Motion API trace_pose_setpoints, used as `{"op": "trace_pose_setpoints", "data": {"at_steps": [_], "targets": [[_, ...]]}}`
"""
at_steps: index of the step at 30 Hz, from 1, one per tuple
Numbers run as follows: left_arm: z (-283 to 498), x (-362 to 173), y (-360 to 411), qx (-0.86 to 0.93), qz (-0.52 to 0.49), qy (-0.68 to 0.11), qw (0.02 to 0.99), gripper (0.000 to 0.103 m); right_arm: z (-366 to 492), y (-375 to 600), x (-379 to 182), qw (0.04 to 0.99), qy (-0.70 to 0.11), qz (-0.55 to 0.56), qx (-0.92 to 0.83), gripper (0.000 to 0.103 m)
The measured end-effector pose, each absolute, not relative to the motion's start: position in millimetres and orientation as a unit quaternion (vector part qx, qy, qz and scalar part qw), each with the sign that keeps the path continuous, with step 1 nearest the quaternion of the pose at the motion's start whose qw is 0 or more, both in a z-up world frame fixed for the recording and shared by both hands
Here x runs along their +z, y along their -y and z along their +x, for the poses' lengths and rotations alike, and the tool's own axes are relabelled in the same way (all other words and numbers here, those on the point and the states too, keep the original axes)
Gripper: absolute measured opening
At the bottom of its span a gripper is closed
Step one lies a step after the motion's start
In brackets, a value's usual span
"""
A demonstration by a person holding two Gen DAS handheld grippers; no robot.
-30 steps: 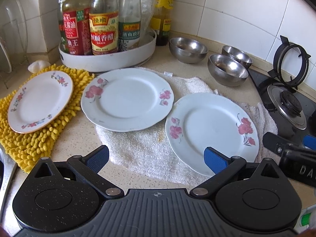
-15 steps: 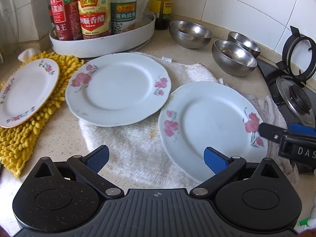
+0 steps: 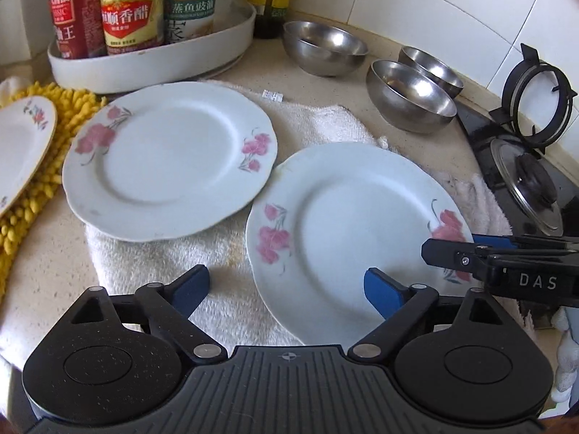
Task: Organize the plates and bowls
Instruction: 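Grasp the pink-flower plate rim with both grippers and tilt it up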
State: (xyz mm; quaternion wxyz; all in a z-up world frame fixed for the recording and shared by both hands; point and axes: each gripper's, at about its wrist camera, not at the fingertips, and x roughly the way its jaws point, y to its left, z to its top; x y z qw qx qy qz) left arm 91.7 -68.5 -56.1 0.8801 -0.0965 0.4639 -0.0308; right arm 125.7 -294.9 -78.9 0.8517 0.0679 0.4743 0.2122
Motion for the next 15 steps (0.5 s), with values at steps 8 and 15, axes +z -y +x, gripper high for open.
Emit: {"op": "trace_pose_setpoints", "data": {"at_steps": [8, 15], "targets": [[100, -58, 84, -0.045, -0.055, -0.469, 0.881, 0.086, 123, 301, -73, 0.847, -0.479, 0.075, 0.219, 0.059], [98, -45, 93, -0.066, -0.040, -0.453, 0.888, 0.086, 115, 316, -63, 0.857, -0.467, 0.059, 0.208, 0.059]]}}
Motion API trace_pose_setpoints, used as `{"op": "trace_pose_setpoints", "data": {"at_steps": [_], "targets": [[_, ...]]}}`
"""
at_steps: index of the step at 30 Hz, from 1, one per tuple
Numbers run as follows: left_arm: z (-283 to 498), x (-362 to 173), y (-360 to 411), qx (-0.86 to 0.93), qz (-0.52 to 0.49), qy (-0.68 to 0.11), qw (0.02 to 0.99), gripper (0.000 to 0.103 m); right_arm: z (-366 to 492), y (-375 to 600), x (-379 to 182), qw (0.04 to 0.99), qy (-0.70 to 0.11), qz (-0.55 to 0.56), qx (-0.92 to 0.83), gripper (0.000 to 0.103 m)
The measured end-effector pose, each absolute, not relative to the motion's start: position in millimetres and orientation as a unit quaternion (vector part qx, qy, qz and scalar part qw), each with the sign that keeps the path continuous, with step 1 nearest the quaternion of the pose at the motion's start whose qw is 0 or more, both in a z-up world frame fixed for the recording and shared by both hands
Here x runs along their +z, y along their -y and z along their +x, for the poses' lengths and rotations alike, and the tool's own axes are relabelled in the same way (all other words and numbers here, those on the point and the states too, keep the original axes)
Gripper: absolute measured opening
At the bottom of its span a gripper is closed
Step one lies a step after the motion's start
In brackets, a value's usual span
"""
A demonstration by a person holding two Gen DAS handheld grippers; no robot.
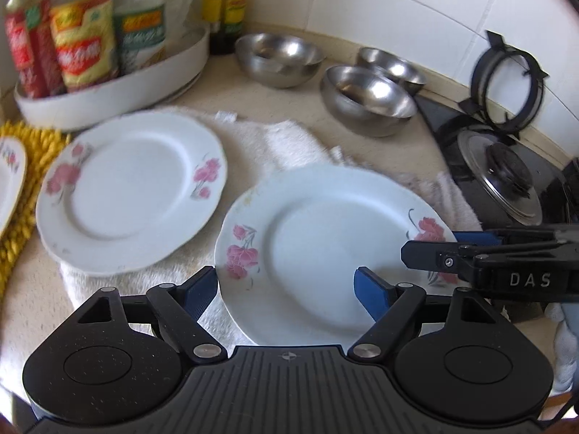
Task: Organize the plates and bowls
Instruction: 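Grasp the pink-flower plate rim with both grippers and tilt it up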
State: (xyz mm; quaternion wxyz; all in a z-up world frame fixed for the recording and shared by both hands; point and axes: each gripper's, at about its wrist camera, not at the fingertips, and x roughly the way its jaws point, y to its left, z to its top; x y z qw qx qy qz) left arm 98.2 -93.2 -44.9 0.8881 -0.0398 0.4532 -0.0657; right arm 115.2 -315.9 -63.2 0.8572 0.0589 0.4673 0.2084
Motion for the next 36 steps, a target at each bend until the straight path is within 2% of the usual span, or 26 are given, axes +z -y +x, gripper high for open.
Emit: {"op": "trace_pose_setpoints", "data": {"at_steps": [5, 13, 19, 27, 36], "targets": [[101, -48, 102, -0.088, -0.037, -0.455, 0.886, 0.084, 116, 331, -65, 0.859, -0.475, 0.046, 0.184, 0.059], [101, -36, 72, -0.030, -0.073, -0.450, 0.889, 0.092, 132, 330, -47, 0.875, -0.443, 0.025, 0.195, 0.059], [97, -22, 30, 0.053, -0.116, -0.444, 0.887, 0.099, 161, 292, -35, 0.866, -0.423, -0.007, 0.269, 0.062], [87, -17, -23, 0.148, -0.150, -0.434, 0.876, 0.099, 205, 211, -31, 0.837, -0.425, -0.069, 0.339, 0.064], [111, -25, -51, 0.151, -0.139, -0.450, 0.869, 0.099, 238, 155, -40, 0.825, -0.463, -0.081, 0.313, 0.064]]}}
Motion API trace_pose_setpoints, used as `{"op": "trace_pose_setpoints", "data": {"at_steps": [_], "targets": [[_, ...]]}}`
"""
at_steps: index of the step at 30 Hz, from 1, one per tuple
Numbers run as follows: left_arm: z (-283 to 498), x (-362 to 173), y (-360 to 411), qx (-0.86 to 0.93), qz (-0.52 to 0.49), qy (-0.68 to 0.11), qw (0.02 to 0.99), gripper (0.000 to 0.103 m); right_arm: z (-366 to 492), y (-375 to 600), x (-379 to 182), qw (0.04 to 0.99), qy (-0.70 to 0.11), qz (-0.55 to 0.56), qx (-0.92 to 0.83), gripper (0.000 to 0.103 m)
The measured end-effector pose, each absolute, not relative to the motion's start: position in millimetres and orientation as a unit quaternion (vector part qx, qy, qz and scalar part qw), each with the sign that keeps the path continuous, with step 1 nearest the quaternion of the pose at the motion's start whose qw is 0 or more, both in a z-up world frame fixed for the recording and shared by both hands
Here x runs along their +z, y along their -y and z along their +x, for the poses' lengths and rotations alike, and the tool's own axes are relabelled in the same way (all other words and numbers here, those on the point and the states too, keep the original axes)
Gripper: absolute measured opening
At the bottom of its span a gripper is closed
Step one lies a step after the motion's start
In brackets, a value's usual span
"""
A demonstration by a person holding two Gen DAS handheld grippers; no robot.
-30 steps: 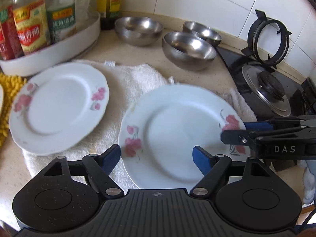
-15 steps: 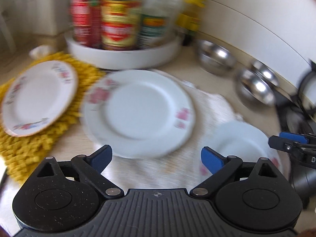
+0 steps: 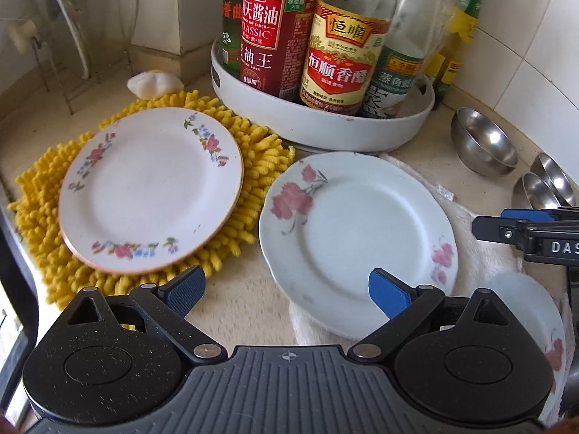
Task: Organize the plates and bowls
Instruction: 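Grasp the pink-flower plate rim with both grippers and tilt it up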
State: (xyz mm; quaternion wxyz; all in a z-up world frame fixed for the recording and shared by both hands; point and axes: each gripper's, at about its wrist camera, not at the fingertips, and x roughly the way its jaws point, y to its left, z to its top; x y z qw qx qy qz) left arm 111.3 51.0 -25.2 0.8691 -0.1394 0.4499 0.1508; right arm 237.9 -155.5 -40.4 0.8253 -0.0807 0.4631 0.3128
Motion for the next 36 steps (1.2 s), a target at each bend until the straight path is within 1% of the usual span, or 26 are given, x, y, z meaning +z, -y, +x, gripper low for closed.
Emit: {"op": "trace_pose_setpoints", "data": {"at_steps": [16, 20, 26, 28, 30, 31, 36], "targets": [[139, -42, -56, 0.117, -0.121, -0.474, 0.865, 0.099, 244, 116, -75, 0.789, -0.507, -0.092, 0.334, 0.064], [147, -48, -55, 0.118, -0.119, -0.480, 0.861, 0.099, 248, 115, -76, 0.787, -0.505, -0.091, 0.343, 0.066], [156, -52, -56, 0.108, -0.124, -0.484, 0.860, 0.099, 249, 116, -76, 0.784, -0.499, -0.098, 0.356, 0.064], [158, -52, -55, 0.098, -0.122, -0.482, 0.862, 0.096, 249, 116, -77, 0.784, -0.490, -0.107, 0.365, 0.064], [161, -55, -56, 0.086, -0.127, -0.485, 0.861, 0.095, 253, 120, -77, 0.782, -0.496, -0.091, 0.367, 0.064], [162, -58, -58, 0.080, -0.133, -0.485, 0.860, 0.096, 254, 121, -77, 0.782, -0.498, -0.084, 0.366, 0.064], [161, -57, -54, 0.062, -0.122, -0.481, 0.866, 0.095, 247, 121, -77, 0.789, -0.492, -0.088, 0.358, 0.062]]}}
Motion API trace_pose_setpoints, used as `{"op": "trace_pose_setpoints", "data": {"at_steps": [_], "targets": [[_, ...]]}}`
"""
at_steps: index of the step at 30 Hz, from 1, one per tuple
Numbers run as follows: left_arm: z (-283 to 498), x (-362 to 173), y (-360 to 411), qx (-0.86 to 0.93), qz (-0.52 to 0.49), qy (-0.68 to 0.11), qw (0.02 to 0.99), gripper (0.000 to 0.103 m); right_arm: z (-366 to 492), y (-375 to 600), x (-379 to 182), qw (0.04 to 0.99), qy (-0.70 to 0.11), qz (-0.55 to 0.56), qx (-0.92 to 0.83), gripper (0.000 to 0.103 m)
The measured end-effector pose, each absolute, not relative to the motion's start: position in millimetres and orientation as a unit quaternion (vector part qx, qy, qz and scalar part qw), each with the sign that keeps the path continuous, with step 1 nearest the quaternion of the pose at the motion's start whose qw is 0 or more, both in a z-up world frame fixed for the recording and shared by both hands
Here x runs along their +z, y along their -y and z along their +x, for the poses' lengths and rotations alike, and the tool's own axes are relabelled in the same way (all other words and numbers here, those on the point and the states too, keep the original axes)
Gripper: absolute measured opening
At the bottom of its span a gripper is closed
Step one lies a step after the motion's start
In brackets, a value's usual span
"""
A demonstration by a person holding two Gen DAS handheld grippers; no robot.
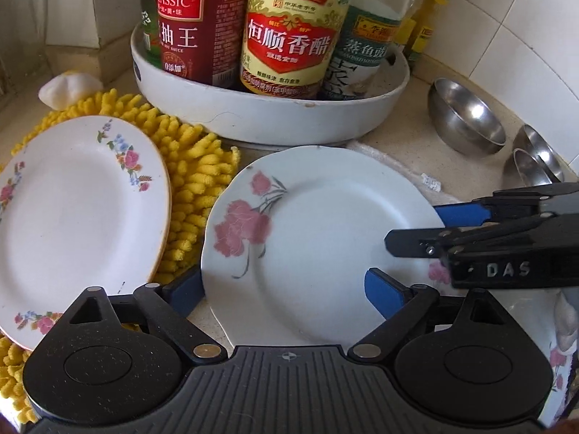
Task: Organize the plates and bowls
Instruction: 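Grasp the pink-flower plate rim with both grippers and tilt it up, then lift the held plate and carry it over the other pink-flower plate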
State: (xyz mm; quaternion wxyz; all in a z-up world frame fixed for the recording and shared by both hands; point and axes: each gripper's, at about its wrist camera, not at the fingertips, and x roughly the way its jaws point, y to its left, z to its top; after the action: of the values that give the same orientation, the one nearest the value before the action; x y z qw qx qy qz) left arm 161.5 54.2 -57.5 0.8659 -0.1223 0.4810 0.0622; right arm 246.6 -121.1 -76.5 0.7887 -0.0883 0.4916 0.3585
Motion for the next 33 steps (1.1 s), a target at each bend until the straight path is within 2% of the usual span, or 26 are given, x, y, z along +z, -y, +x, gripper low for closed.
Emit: {"op": "trace_pose_setpoints", "data": {"at_steps": [33], "targets": [[145, -20, -39, 0.066, -0.109, -0.444, 0.887, 0.094, 238, 142, -35, 0.802, -0.487, -0.029, 0.343, 0.062]]}}
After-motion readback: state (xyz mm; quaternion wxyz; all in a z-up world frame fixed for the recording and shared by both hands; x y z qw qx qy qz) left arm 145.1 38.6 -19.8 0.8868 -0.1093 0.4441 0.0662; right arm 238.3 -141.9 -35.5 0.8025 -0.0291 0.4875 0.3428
